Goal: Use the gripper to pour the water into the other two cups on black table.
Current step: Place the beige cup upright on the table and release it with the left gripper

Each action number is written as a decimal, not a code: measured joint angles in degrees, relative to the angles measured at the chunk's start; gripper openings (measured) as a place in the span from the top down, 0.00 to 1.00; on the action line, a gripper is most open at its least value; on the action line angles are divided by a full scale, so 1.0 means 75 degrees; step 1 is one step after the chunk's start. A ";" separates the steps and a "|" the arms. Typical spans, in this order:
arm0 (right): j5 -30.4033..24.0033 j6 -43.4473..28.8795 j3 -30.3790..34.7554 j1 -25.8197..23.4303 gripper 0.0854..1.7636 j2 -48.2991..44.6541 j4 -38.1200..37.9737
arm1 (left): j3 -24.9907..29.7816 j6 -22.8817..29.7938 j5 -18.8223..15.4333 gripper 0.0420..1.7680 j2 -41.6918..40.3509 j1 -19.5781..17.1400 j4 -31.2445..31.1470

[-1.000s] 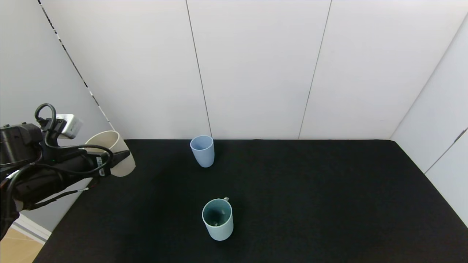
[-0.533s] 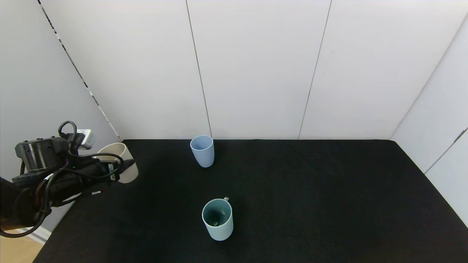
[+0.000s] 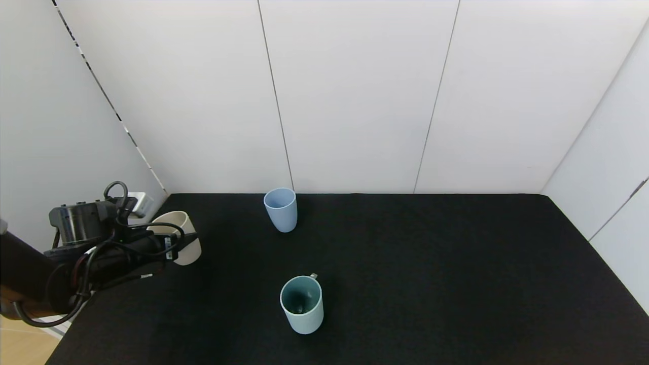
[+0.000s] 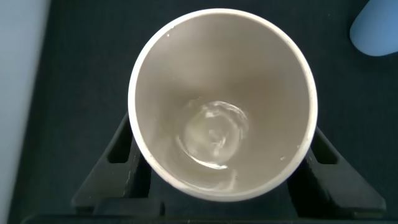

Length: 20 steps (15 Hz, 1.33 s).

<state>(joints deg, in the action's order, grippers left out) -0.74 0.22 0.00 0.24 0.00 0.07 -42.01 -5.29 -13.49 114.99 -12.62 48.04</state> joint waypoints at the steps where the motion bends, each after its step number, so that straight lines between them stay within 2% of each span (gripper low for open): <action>1: -0.0003 0.0000 0.0000 0.0000 0.03 0.0000 0.0000 | 0.0005 -0.0007 0.0003 0.33 0.0041 0.0000 0.0010; 20: 0.0000 0.0000 0.0000 0.0000 0.03 0.0000 0.0000 | -0.0029 -0.0164 0.0029 0.33 0.0636 0.0033 0.0102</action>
<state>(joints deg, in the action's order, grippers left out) -0.74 0.22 0.00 0.24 0.00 0.07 -42.23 -6.52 -13.28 119.76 -12.37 48.81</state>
